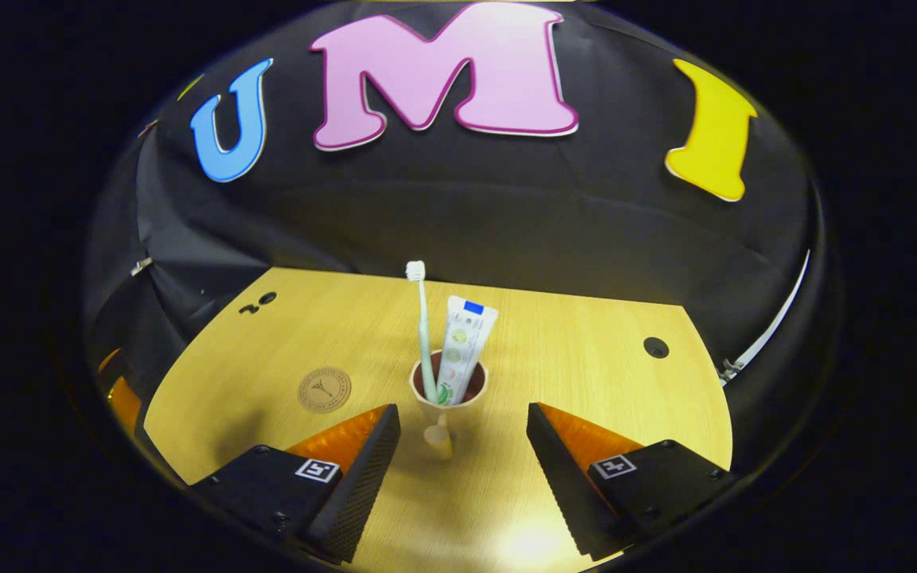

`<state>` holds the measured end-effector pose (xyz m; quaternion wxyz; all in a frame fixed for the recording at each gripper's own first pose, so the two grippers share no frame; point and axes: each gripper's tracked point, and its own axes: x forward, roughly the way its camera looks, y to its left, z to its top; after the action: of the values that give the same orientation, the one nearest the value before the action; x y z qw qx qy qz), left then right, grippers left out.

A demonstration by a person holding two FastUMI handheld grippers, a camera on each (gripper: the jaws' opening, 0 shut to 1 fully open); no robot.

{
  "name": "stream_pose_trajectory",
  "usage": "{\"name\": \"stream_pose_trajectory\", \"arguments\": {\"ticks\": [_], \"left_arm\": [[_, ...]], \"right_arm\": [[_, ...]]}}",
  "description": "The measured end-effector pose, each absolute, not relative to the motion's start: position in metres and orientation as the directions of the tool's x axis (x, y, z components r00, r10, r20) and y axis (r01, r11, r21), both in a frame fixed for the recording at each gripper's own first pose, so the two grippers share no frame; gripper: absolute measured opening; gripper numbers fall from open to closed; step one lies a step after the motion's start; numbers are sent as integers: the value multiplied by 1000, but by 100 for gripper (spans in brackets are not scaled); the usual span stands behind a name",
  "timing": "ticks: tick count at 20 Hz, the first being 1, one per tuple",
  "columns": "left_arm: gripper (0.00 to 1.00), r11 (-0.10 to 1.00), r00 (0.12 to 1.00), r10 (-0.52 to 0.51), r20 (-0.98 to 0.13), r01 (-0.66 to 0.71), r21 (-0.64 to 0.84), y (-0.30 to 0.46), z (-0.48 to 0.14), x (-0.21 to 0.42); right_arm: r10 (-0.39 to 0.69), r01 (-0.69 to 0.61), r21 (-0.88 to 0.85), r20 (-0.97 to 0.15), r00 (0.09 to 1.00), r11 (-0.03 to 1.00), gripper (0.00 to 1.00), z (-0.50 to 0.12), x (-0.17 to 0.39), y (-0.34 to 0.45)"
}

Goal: Put the toothbrush and toothpaste on the desktop into the cup, then pick up the cup and place it on the coaster on the desktop.

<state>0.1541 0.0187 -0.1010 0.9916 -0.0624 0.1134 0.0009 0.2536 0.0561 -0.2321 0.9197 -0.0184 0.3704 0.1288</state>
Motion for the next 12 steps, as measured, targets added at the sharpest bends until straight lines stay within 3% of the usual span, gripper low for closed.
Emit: {"name": "stream_pose_trajectory", "arguments": {"ticks": [7, 12], "left_arm": [[97, 985, 950, 68, -306, -112, -127, 65, -123, 91], [97, 973, 931, 98, -352, -164, -161, 83, -136, 61]], "right_arm": [[243, -268, 113, -817, 523, 957, 98, -280, 248, 74], [165, -232, 73, -899, 406, 970, 96, -311, 259, 67]]}}
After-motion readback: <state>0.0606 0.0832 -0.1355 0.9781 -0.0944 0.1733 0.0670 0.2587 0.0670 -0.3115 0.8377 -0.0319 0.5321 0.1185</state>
